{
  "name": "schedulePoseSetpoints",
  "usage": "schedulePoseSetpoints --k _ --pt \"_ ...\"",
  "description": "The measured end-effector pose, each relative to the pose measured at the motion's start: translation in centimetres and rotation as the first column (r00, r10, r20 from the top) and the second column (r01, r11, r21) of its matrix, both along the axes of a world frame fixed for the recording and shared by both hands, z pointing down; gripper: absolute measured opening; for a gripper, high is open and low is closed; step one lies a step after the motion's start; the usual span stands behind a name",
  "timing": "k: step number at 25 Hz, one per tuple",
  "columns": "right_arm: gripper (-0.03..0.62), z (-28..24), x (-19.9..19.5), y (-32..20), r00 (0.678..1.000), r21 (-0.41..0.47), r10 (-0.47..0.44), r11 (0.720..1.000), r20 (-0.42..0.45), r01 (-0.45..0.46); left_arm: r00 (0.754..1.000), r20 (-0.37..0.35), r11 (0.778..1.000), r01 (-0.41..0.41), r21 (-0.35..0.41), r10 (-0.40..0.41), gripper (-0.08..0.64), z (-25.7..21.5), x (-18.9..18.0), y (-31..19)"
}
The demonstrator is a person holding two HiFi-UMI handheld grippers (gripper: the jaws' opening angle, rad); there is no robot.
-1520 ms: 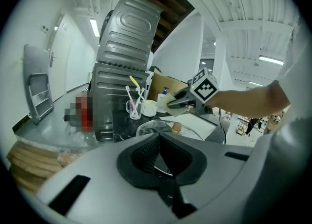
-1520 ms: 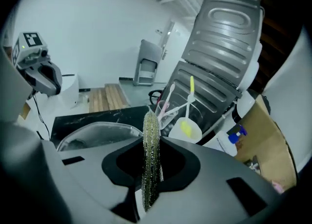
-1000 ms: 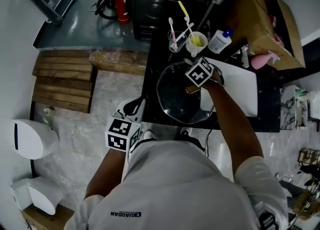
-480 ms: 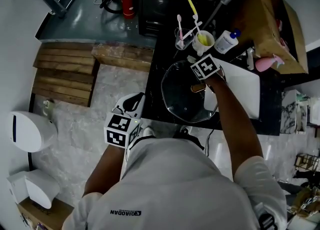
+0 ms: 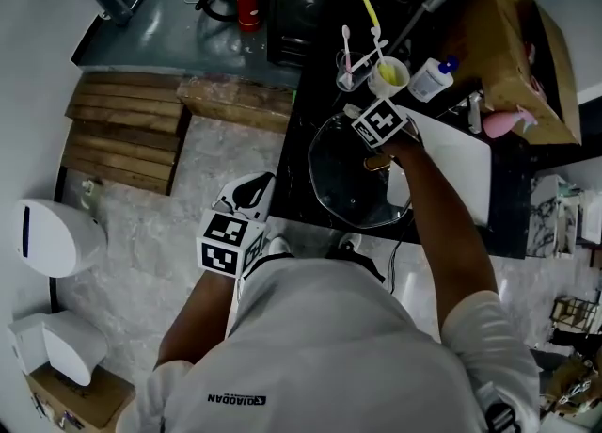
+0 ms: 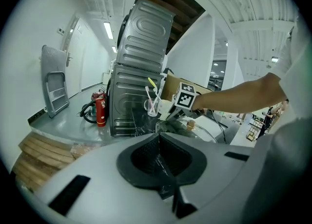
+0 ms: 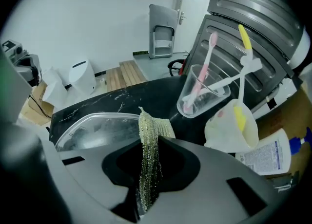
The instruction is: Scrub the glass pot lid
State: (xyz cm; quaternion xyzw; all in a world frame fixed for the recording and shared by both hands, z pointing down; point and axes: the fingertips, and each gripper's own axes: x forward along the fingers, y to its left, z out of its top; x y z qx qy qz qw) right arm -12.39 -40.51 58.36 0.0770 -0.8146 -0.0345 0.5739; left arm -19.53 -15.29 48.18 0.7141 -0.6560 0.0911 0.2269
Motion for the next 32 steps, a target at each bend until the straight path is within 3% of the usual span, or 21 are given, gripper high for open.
schedulePoseSetpoints --k 8,21,27,32 --pt "0.081 0.1 -2.4 3.3 0.997 -0.058 -0.077 0.995 -0.002 0.077 1.0 -0.005 1.0 0.013 -0.011 -0.013 0.017 0.0 0.1 1.6" --pt "0.081 0.1 -3.4 8.9 0.969 -0.001 -0.244 0.97 -0.039 0.244 1.0 0.012 1.0 0.004 0.006 -0.004 0.017 -0.4 0.8 2.9" --pt "0.081 -0.3 -3.0 12.5 0.938 -0.003 -0.339 0.941 -0.067 0.339 1.0 0.005 1.0 -0.019 -0.005 0.019 0.017 -0.5 1.7 3.3" --pt "0.081 -0.8 -2.2 15.4 0.921 0.013 -0.381 0.924 -0.082 0.383 0.999 0.015 0.999 -0.031 0.032 0.031 0.017 -1.2 2.0 2.7"
